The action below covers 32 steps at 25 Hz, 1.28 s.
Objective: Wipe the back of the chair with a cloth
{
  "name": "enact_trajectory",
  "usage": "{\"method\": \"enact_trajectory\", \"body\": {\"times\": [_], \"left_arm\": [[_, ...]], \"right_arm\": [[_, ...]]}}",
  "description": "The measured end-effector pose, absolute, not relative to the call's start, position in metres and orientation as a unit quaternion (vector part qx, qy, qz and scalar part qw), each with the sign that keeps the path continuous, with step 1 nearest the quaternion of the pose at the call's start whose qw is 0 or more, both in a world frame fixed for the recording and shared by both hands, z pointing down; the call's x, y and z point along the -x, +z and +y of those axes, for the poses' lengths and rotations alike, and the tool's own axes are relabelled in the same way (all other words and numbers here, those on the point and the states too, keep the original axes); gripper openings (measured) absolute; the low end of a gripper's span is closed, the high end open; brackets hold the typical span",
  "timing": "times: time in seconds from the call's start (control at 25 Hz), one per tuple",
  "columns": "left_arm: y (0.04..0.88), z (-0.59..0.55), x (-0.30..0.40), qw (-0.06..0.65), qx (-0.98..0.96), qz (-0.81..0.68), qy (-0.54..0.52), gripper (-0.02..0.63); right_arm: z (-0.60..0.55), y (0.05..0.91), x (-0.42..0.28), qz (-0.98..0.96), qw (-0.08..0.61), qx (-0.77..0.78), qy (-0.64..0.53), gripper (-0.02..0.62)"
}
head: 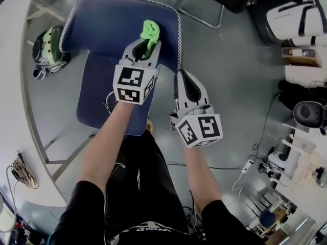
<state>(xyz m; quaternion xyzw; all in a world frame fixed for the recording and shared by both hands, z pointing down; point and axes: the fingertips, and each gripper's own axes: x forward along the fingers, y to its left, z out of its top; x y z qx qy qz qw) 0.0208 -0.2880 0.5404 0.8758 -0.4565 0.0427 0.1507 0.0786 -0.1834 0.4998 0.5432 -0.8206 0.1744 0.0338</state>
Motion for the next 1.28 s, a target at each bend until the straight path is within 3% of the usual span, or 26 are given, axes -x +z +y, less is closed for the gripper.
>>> {"method": "enact_trajectory", "body": {"times": [0.32, 0.96, 1.28], "left_arm": [[0.541, -0.267, -0.033, 0.148, -0.895, -0.419, 0.029, 0.061], [0.569, -0.282, 0.197, 0.133, -0.769, -0.623, 0.059, 0.061], [0.590, -0.293, 0.217, 0.151, -0.746, -0.645, 0.062, 0.061]], "right_arm": [[-0.185, 0.509, -0.078, -0.819, 0.039, -0.542, 0.184, -0.009], [-0.206, 0.520, -0.001, -0.855, 0.043, -0.481, 0.189, -0.009], [-0.210, 0.531, -0.004, -0.853, 0.054, -0.481, 0.194, -0.009]]}}
